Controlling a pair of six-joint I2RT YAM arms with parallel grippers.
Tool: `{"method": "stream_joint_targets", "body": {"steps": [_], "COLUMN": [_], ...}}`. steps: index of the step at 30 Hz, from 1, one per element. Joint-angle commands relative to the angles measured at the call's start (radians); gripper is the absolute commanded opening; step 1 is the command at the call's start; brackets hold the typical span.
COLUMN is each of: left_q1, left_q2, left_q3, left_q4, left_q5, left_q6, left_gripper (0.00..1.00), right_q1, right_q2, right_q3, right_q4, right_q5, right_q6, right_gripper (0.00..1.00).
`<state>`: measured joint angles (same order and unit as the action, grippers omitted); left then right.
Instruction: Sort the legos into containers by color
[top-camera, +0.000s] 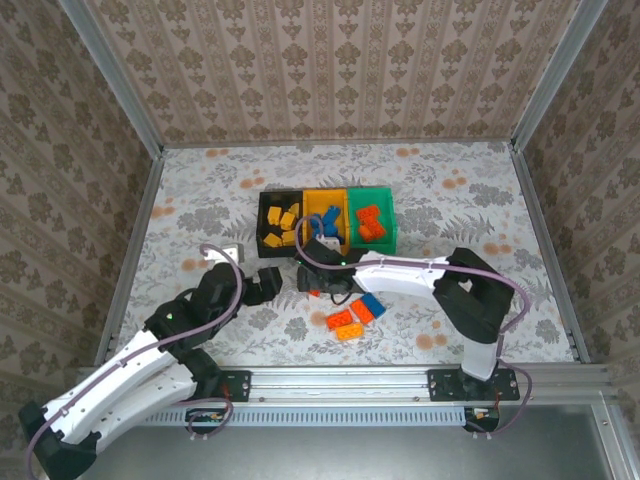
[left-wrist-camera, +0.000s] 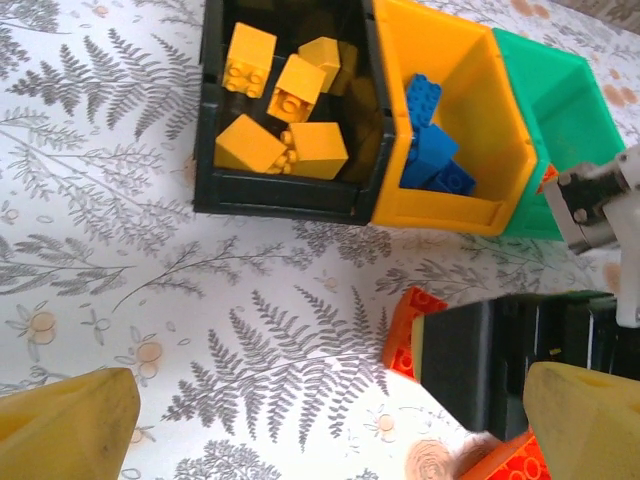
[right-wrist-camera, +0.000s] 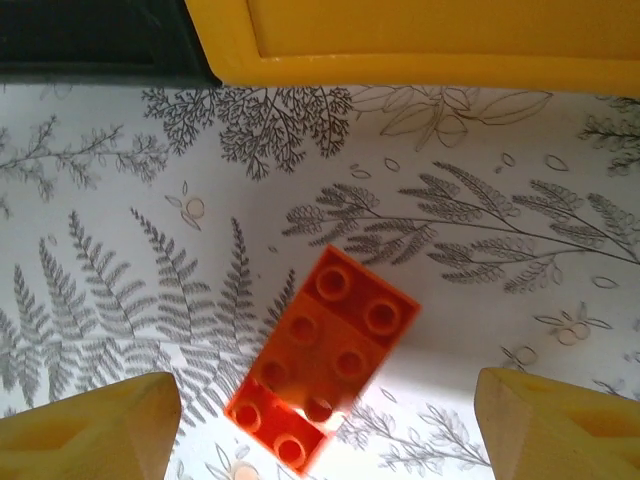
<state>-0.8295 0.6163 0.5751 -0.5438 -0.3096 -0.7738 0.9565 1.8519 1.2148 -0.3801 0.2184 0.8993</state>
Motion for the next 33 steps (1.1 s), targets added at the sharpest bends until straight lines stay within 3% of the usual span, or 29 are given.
{"method": "stream_joint_targets", "body": {"steps": [1, 5, 11, 17, 21, 28, 33], "left_q1": [0.01, 0.019, 0.03, 0.048, 0.059, 0.069, 0.072], "left_q2": [-0.01, -0.015, -0.035, -0.03, -0.024, 0.04, 0.118], "left_q3": [-0.017, -0.027, -0.061, -0.067, -0.073, -0.078, -0.068], "left_q4": [-0.025, -0.018, 0.021, 0.024, 0.033, 0.076, 0.117], "left_q5": [-0.009, 0.001, 0.025, 0.044, 0.059, 0.086, 0.111], "left_q6": [-0.019, -0.01, -0.009, 0.006, 0.008, 0.017, 0.02], "left_gripper": [1.0, 1.0, 1.0, 1.0, 1.0, 1.0, 1.0], "right_q1": [0.011, 0.012, 0.01, -0.027, -0.04, -0.075, -0.185], "right_q2": [0.074, 0.131, 0.169, 0.121, 0.085, -0.14, -0.305], "right_q3": [0.094, 0.139, 0.141, 0.064, 0.044, -0.024, -0.049], "right_q4": [-0.143, -0.257, -0.291, -0.219, -0.16, -0.096, -0.137], "right_q5": [0.08, 0.085, 0.087, 0.09, 0.074, 0.063, 0.079], "right_q6": [0.074, 0.097, 0.1, 0.058, -0.034, -0.165, -0.22], "right_gripper": [0.77, 0.73, 0.66, 0.44, 0.35, 0.29, 0.29]}}
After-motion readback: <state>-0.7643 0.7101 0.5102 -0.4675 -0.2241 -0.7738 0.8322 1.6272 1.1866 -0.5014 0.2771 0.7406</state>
